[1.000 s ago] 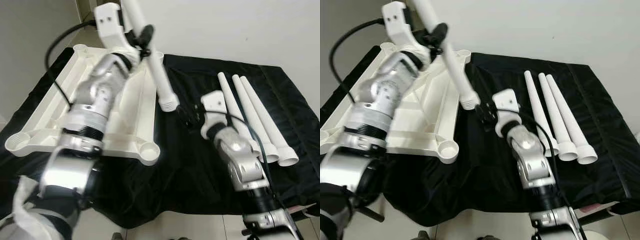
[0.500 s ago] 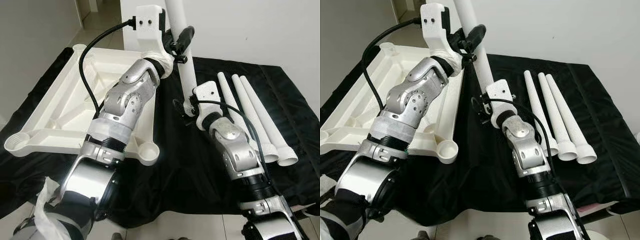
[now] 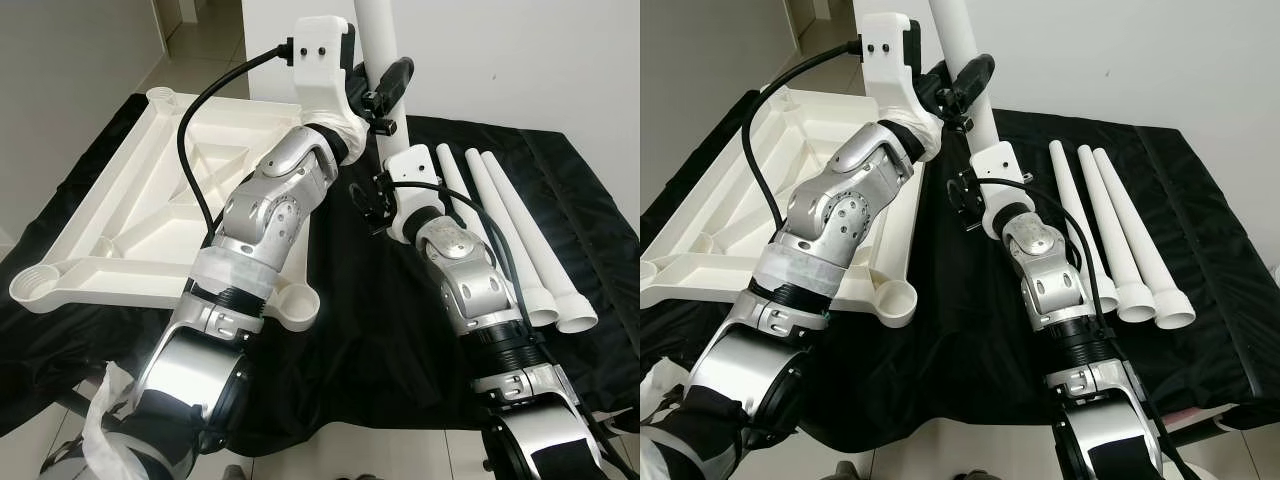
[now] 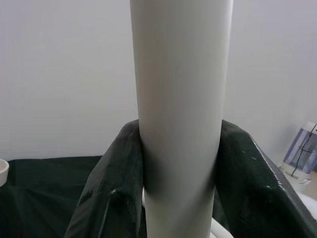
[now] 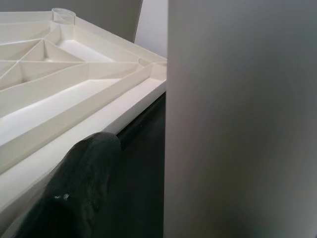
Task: Building children table
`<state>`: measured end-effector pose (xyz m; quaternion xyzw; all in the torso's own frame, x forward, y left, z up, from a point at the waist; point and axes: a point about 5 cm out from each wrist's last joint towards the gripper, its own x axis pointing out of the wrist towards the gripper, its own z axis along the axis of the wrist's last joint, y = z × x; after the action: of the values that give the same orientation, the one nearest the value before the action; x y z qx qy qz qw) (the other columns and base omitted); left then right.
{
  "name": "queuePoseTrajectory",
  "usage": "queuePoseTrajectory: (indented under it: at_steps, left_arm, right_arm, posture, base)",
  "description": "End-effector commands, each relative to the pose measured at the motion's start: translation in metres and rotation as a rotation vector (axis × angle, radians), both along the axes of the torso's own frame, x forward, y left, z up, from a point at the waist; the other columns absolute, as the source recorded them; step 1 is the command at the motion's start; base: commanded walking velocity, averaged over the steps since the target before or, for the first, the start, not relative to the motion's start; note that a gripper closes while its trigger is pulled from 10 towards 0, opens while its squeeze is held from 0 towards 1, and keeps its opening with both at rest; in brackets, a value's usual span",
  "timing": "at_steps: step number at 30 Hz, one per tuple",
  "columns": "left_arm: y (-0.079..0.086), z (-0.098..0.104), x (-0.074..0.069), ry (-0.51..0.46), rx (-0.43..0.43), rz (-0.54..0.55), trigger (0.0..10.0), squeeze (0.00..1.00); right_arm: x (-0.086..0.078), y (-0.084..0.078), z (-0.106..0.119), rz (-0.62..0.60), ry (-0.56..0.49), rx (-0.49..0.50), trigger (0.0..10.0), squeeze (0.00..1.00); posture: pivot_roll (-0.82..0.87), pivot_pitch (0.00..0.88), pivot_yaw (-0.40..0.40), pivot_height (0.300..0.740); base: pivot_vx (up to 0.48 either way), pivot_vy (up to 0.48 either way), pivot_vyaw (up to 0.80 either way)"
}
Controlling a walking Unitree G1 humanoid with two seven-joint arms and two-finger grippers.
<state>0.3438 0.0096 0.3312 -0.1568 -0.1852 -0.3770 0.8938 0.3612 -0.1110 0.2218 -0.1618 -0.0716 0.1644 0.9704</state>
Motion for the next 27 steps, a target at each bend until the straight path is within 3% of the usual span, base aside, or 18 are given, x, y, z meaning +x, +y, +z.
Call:
queuePoseTrajectory:
  at_steps: [1, 2, 17, 18, 20, 21, 27]
  left_arm:
    - [-0.005, 0.004, -0.006, -0.034, 0.011, -0.046, 10.0, 0.0]
    - [-0.005, 0.004, -0.007, -0.037, 0.013, -0.046, 10.0, 0.0]
    - [-0.012, 0.004, -0.014, -0.074, 0.048, -0.076, 10.0, 0.0]
    - [-0.013, 0.004, -0.015, -0.07, 0.044, -0.089, 10.0, 0.87]
    - [-0.013, 0.003, -0.015, -0.065, 0.038, -0.097, 10.0, 0.87]
    - [-0.014, 0.003, -0.017, -0.062, 0.029, -0.12, 10.0, 1.0]
    - [-0.013, 0.004, -0.02, -0.069, 0.037, -0.134, 10.0, 1.0]
  right_arm:
    - [0.002, -0.001, 0.001, -0.009, -0.002, 0.008, 0.5, 0.0]
    - [0.002, -0.001, 0.0, -0.011, 0.008, 0.013, 0.0, 0.0]
    - [0.005, -0.003, -0.002, -0.04, 0.02, 0.055, 0.0, 0.0]
    - [0.006, -0.003, -0.001, -0.047, 0.017, 0.078, 9.9, 0.0]
    - [0.006, -0.003, 0.0, -0.051, 0.015, 0.094, 9.9, 0.0]
    - [0.006, -0.003, 0.002, -0.058, 0.011, 0.14, 10.0, 0.0]
    - [0.006, -0.005, 0.003, -0.101, 0.009, 0.213, 10.0, 0.0]
  posture:
    - [-0.01, 0.065, -0.009, 0.74]
    - [-0.01, 0.065, -0.009, 0.74]
    - [-0.02, 0.061, -0.007, 0.74]
    - [-0.01, 0.063, -0.008, 0.74]
    - [-0.01, 0.063, -0.008, 0.74]
    - [-0.01, 0.065, -0.007, 0.74]
    - [-0.01, 0.068, -0.005, 0.74]
  base:
    - [0.0, 0.0, 0.0]
    - [0.0, 0.0, 0.0]
    - [0.0, 0.0, 0.0]
    - [0.0, 0.0, 0.0]
    - [0.0, 0.0, 0.0]
    - [0.0, 0.0, 0.0]
    - [0.0, 0.0, 0.0]
